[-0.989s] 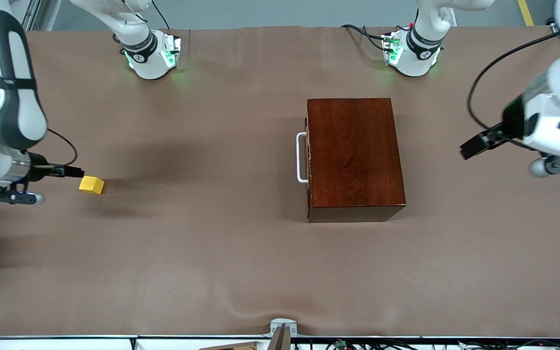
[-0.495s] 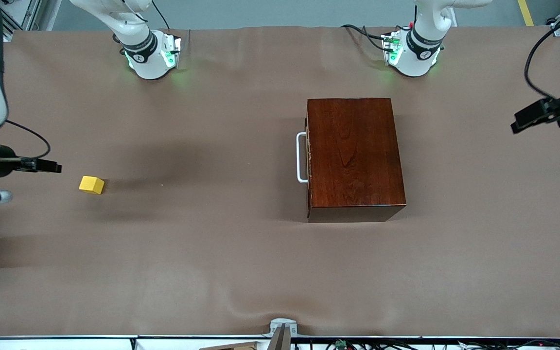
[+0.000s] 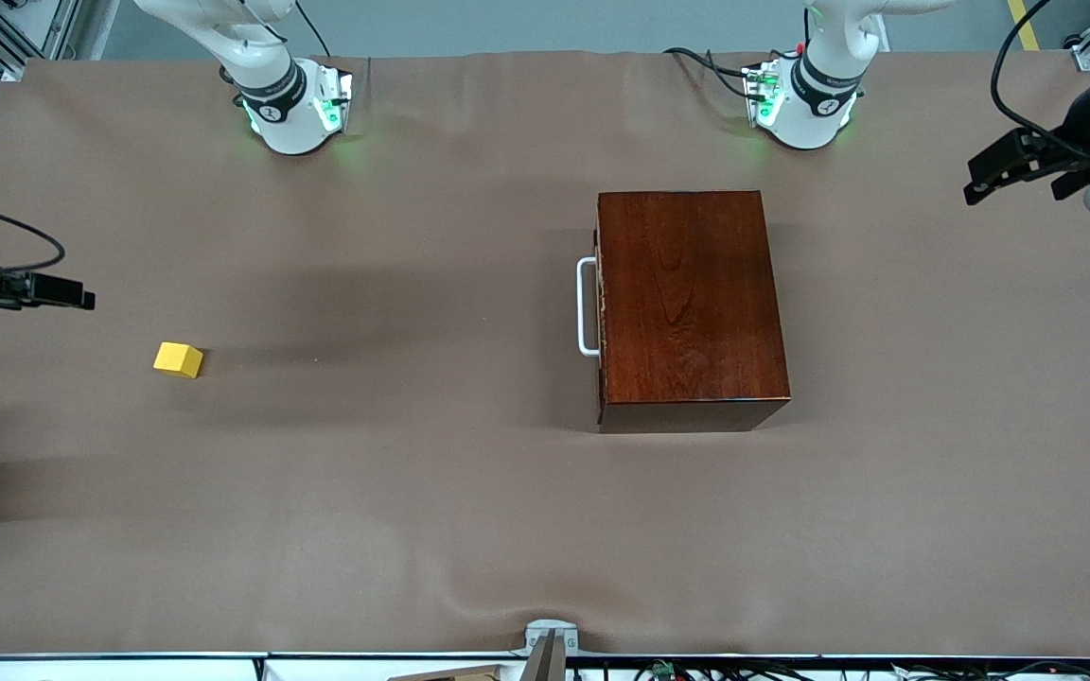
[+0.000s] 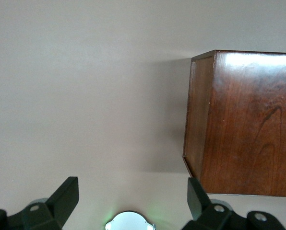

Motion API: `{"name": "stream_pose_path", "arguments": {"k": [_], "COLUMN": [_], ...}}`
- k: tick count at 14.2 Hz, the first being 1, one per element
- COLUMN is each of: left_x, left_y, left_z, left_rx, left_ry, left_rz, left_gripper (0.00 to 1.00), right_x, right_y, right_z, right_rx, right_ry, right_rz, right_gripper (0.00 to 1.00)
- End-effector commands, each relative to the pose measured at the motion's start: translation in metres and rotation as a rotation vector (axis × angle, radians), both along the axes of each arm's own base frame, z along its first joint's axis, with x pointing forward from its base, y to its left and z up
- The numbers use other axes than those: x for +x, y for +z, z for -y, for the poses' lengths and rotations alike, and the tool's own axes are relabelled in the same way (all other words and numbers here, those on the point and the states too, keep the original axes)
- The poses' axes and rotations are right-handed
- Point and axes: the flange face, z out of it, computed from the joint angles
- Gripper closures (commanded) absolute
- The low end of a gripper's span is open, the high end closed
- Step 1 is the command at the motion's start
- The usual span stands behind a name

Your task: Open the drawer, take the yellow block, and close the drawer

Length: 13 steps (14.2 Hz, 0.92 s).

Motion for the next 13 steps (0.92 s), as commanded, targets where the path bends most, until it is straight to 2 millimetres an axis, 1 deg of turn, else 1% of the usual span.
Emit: {"name": "stream_pose_path", "arguments": {"k": [1,2,3,4,5,8,9,10,11,13], "left_x": [-0.013,-0.015,-0.019,-0.023,-0.026,-0.026,-0.025,-0.024,-0.023,-0.022], "left_y": [0.007,0.004,0.004,0.003,0.006,0.010,0.013,0.015,0.015,0.016], "left_z": [-0.003,-0.003,-0.003,-0.003,-0.004,-0.005,-0.005,-0.005,-0.003,-0.002], "left_rx": [0.006,0.007,0.009,0.012,0.018,0.018,0.024,0.040,0.041,0.041], "left_ry": [-0.031,-0.033,-0.032,-0.034,-0.033,-0.028,-0.029,-0.031,-0.034,-0.036], "left_rz": [0.026,0.019,0.023,0.027,0.032,0.041,0.047,0.049,0.049,0.050], "left_gripper": [0.00,0.00,0.00,0.00,0.00,0.00,0.00,0.00,0.00,0.00], "right_x": [-0.017,-0.025,-0.034,-0.041,-0.051,-0.072,-0.080,-0.083,-0.087,-0.092], "right_y": [0.044,0.059,0.071,0.082,0.093,0.109,0.116,0.120,0.124,0.123], "right_z": [-0.025,-0.033,-0.039,-0.042,-0.040,-0.041,-0.046,-0.051,-0.051,-0.054], "right_rx": [0.003,0.002,-0.003,-0.008,-0.008,-0.006,-0.005,-0.006,-0.006,-0.007], "right_ry": [0.050,0.065,0.078,0.087,0.082,0.082,0.091,0.101,0.101,0.109], "right_rz": [0.055,0.078,0.085,0.099,0.110,0.126,0.145,0.160,0.168,0.157], "right_gripper": [0.00,0.00,0.00,0.00,0.00,0.00,0.00,0.00,0.00,0.00]}}
